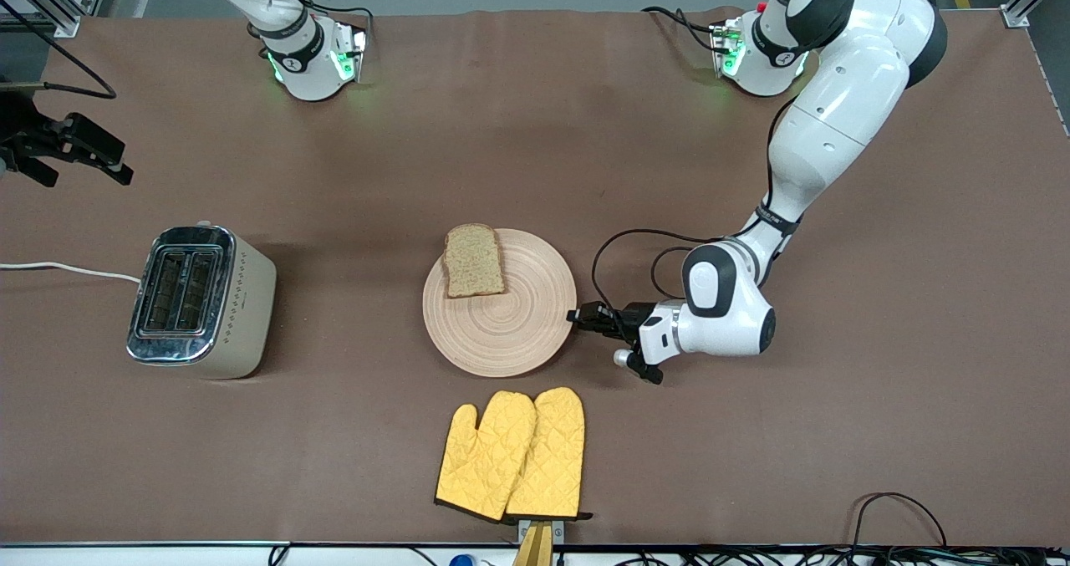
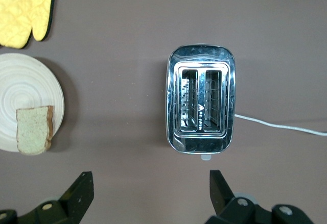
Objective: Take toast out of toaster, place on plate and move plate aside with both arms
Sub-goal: 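Grip the wooden plate rim with the left gripper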
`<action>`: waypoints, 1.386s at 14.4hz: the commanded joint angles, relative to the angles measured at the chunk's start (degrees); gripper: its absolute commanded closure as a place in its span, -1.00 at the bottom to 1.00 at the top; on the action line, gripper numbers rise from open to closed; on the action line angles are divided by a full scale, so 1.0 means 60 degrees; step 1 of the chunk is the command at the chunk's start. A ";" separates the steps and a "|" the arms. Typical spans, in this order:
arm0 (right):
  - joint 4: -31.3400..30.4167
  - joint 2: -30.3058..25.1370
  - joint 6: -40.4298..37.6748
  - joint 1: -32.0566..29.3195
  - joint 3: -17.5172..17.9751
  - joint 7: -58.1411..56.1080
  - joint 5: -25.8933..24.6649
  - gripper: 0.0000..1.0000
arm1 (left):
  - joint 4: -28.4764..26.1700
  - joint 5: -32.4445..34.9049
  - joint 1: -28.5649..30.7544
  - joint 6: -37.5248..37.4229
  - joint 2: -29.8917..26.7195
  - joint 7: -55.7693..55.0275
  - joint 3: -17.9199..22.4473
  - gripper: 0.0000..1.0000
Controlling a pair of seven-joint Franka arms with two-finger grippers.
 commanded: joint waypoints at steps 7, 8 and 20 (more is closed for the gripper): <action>0.0291 -0.0115 -0.0175 -0.0316 0.0143 0.0201 -0.0104 -1.00 | 0.0262 -0.0723 -0.0228 0.0158 0.0297 0.0182 -0.0046 0.99; 0.0321 -0.0115 -0.0160 -0.0301 0.0157 0.0201 -0.0118 -1.00 | 0.0262 -0.0724 -0.0330 0.0158 0.0282 0.0182 -0.0046 1.00; 0.1360 0.0733 -0.0160 -0.0404 0.0113 0.0201 -0.0192 -1.00 | -0.1214 -0.0738 0.0985 0.0114 -0.2879 -0.2513 0.0012 1.00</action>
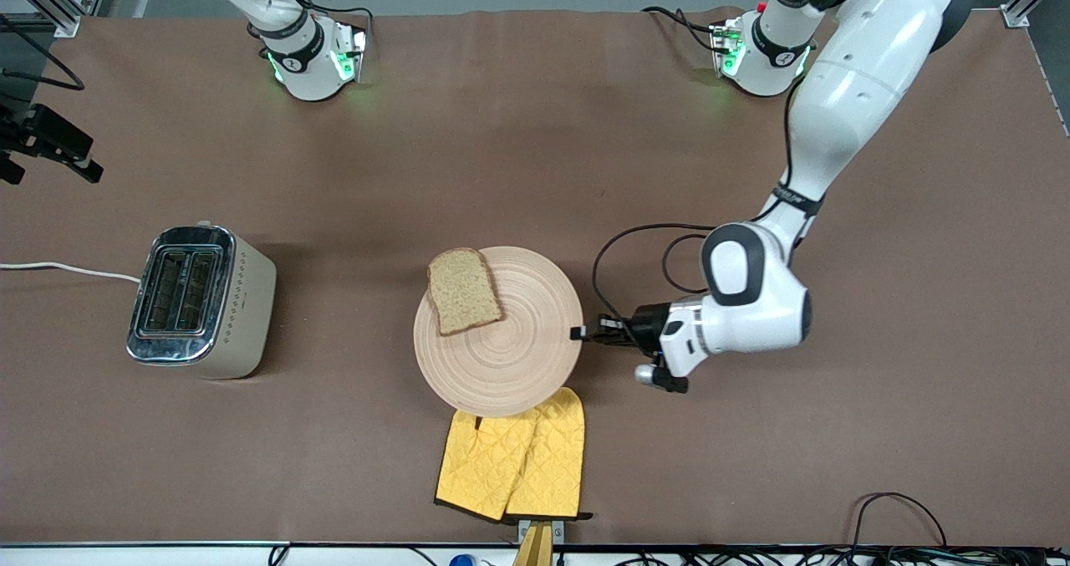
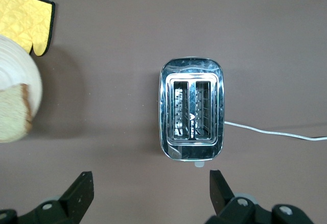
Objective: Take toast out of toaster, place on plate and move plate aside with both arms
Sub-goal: 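Slide the plate with the left gripper away from the toaster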
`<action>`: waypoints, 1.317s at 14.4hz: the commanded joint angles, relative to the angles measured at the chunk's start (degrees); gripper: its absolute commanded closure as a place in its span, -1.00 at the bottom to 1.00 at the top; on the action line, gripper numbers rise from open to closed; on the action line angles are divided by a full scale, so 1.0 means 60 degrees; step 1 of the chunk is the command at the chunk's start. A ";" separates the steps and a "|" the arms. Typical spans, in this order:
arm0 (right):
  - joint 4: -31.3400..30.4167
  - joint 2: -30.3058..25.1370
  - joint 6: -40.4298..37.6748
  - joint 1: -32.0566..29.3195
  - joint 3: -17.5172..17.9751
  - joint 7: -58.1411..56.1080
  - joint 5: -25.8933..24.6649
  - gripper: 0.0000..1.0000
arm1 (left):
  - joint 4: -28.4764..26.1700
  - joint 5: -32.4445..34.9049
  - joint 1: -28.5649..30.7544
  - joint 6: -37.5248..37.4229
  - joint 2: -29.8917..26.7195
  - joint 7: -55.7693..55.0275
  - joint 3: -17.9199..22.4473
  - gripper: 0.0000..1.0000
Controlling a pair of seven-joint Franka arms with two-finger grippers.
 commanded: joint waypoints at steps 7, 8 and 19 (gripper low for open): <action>0.0611 0.0618 -0.0112 -0.0115 0.0136 0.0146 -0.0130 -1.00 | -0.3499 -0.0118 0.3222 -0.0125 -0.3035 -0.0339 -0.0040 0.98; 0.0597 0.0603 -0.0126 -0.0100 0.0136 0.0146 -0.0130 -1.00 | -0.3865 -0.0104 0.3559 -0.0111 -0.3270 -0.0223 -0.0025 0.98; 0.0626 0.0589 -0.0712 -0.0070 0.0166 0.0175 -0.0438 -1.00 | -0.4879 -0.0060 0.7544 -0.0300 -0.2600 0.3365 -0.0055 0.99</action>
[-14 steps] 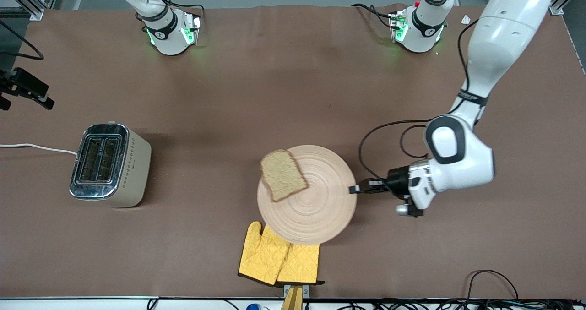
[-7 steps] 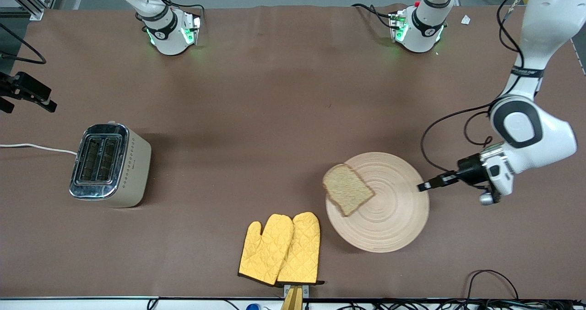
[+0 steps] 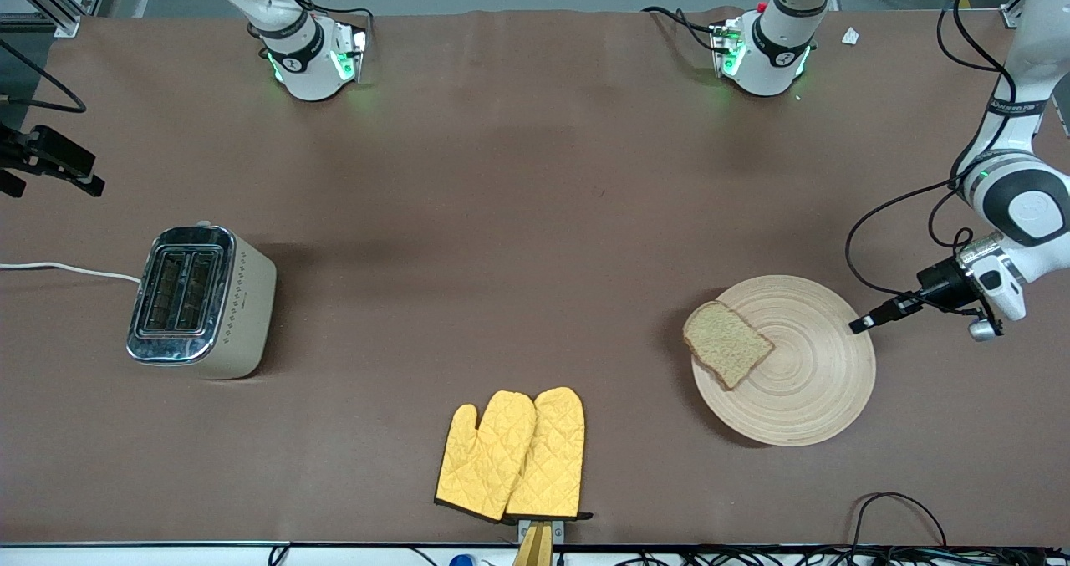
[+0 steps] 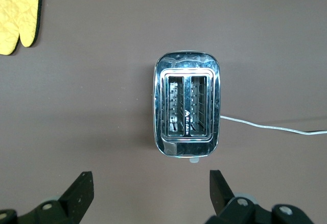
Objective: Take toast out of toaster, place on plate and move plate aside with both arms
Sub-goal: 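Slide the plate with the left gripper away from the toaster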
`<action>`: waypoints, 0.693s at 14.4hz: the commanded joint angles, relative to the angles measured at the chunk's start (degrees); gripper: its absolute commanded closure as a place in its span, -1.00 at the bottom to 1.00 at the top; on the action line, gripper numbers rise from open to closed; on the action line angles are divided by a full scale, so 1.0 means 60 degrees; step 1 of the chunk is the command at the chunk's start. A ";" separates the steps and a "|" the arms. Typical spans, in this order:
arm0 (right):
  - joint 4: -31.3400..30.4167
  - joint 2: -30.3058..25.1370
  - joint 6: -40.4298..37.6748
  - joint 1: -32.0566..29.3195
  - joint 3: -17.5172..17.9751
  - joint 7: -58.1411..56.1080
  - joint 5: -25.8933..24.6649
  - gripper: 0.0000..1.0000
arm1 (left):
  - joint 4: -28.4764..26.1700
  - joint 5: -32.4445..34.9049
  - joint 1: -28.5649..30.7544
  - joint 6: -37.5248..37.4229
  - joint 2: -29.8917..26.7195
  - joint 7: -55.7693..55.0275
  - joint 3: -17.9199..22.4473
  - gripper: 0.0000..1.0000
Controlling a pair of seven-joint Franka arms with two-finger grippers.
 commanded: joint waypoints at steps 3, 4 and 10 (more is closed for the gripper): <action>0.0002 -0.0016 -0.0063 -0.0053 0.0114 0.0187 -0.0096 -1.00 | 0.0049 -0.0119 0.1353 -0.0909 0.0672 0.1094 -0.0179 0.99; 0.0002 -0.0016 -0.0048 -0.0053 0.0114 0.0187 -0.0096 -1.00 | 0.0034 -0.0119 0.1471 -0.0910 0.0688 0.1109 -0.0164 0.99; -0.0013 -0.0031 0.0069 -0.0038 0.0114 0.0173 -0.0081 -1.00 | 0.0005 -0.0149 0.1779 -0.0925 0.0849 0.1123 -0.0106 0.23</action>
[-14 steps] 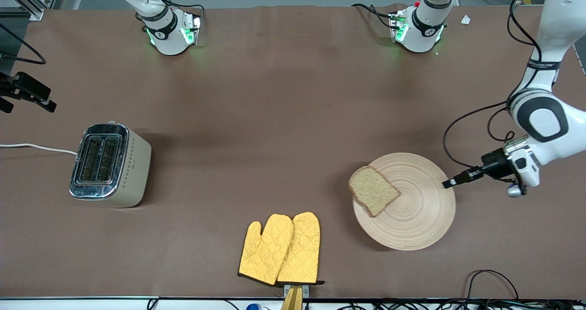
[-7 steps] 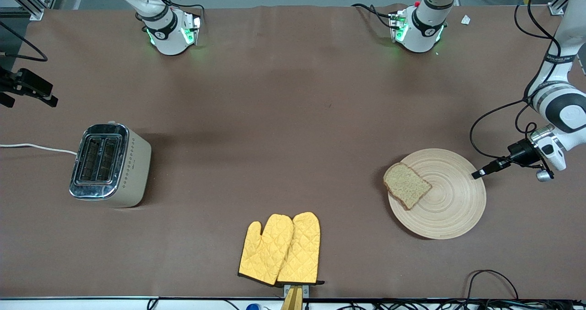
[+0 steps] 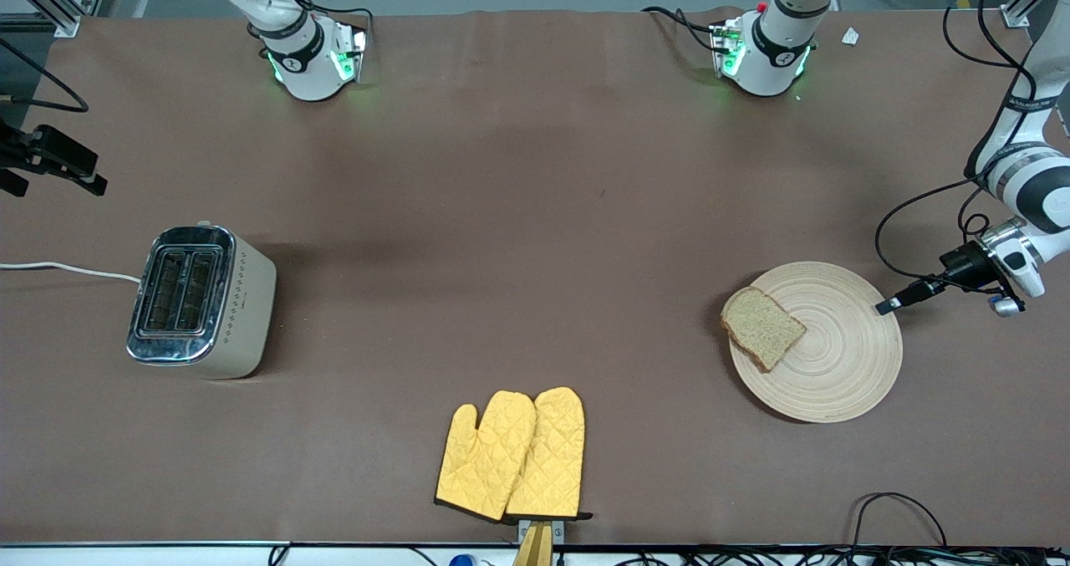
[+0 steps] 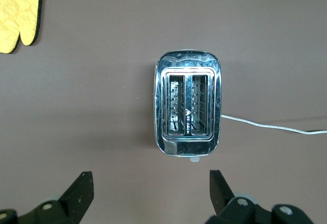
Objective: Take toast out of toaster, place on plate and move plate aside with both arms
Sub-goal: 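Slide the plate with the left gripper away from the toaster, then release the plate rim and pull the left gripper back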
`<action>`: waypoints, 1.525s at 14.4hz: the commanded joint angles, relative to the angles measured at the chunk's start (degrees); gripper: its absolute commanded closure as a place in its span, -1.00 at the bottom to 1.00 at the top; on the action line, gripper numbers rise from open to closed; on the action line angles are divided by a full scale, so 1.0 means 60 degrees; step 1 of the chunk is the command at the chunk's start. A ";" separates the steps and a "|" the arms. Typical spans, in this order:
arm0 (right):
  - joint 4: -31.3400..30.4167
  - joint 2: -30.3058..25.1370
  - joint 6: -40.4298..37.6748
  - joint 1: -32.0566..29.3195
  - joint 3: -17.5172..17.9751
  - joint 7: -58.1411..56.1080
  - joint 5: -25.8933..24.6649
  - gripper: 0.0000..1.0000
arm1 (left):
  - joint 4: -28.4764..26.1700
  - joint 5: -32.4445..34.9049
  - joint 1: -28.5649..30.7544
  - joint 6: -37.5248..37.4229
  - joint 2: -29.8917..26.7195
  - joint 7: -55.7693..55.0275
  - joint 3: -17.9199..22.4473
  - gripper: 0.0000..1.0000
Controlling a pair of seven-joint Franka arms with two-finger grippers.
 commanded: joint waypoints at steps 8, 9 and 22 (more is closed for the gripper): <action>-0.0009 -0.0034 0.0129 -0.0038 0.0080 0.0170 -0.0081 -1.00 | 0.1790 0.2624 0.0368 -0.0283 0.0095 -0.0042 -0.0061 -1.00; -0.0009 -0.0034 0.0129 -0.0038 0.0080 0.0170 -0.0081 -1.00 | 0.2215 0.3269 0.0339 -0.0429 0.0095 -0.0173 -0.0075 -1.00; -0.0024 -0.0034 0.0232 -0.0082 0.0066 0.0170 -0.0081 -1.00 | 0.5427 0.7902 -0.3539 -0.1910 -0.1046 -0.5457 -0.0222 -1.00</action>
